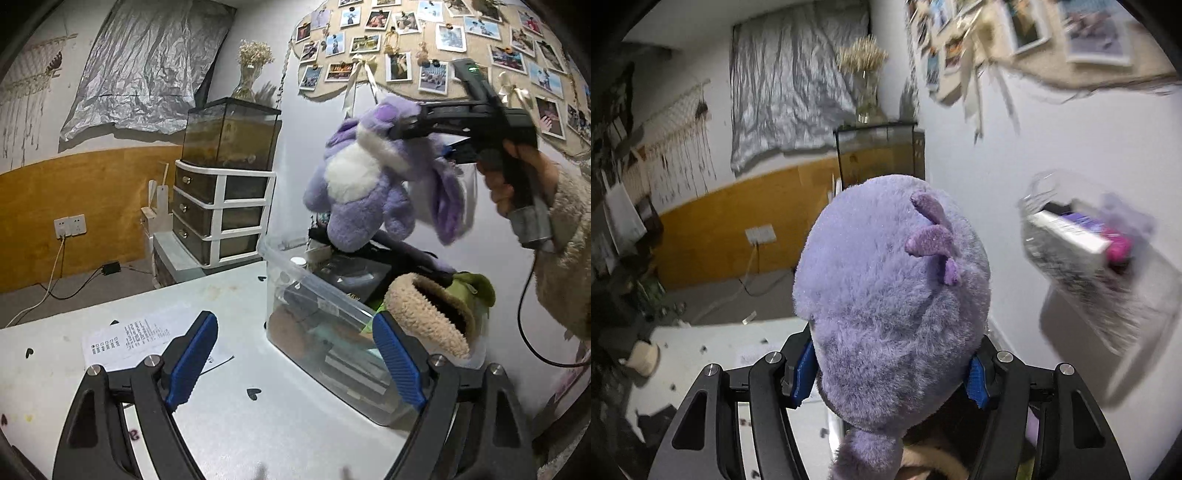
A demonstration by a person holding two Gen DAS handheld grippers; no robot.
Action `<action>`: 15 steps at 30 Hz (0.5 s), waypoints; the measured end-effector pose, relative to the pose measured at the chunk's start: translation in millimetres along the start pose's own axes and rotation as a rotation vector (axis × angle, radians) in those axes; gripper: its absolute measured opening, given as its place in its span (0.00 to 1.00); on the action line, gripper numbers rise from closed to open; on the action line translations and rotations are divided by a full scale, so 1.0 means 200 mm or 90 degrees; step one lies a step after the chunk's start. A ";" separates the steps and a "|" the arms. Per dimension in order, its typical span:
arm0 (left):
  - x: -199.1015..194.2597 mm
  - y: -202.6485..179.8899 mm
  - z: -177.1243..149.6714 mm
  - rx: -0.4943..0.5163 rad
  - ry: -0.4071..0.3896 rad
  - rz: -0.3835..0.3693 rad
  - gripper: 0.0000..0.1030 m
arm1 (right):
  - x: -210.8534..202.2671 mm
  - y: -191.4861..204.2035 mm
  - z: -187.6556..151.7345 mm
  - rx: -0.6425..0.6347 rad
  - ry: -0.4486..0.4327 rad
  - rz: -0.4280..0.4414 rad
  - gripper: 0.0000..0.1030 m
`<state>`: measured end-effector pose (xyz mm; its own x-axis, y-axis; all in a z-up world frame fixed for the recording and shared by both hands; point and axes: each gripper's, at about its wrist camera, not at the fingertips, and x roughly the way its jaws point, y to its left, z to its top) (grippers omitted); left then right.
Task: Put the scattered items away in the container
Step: 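Lower the plush toy into the box with the right tool and open it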
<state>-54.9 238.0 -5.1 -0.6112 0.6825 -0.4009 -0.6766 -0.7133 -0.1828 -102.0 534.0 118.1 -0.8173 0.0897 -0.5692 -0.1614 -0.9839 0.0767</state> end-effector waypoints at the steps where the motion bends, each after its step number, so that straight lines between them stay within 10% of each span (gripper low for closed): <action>1: 0.01 0.00 0.00 -0.003 0.003 0.005 0.83 | 0.05 0.01 0.00 0.002 0.012 0.001 0.63; 15: 0.07 0.10 0.00 -0.031 0.015 0.046 0.83 | 0.55 0.21 -0.08 -0.046 0.162 -0.017 0.64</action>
<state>-76.8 233.9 -14.9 -0.6476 0.6256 -0.4350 -0.6100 -0.7678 -0.1960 -190.4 499.8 45.5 -0.6461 0.0830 -0.7587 -0.1339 -0.9910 0.0056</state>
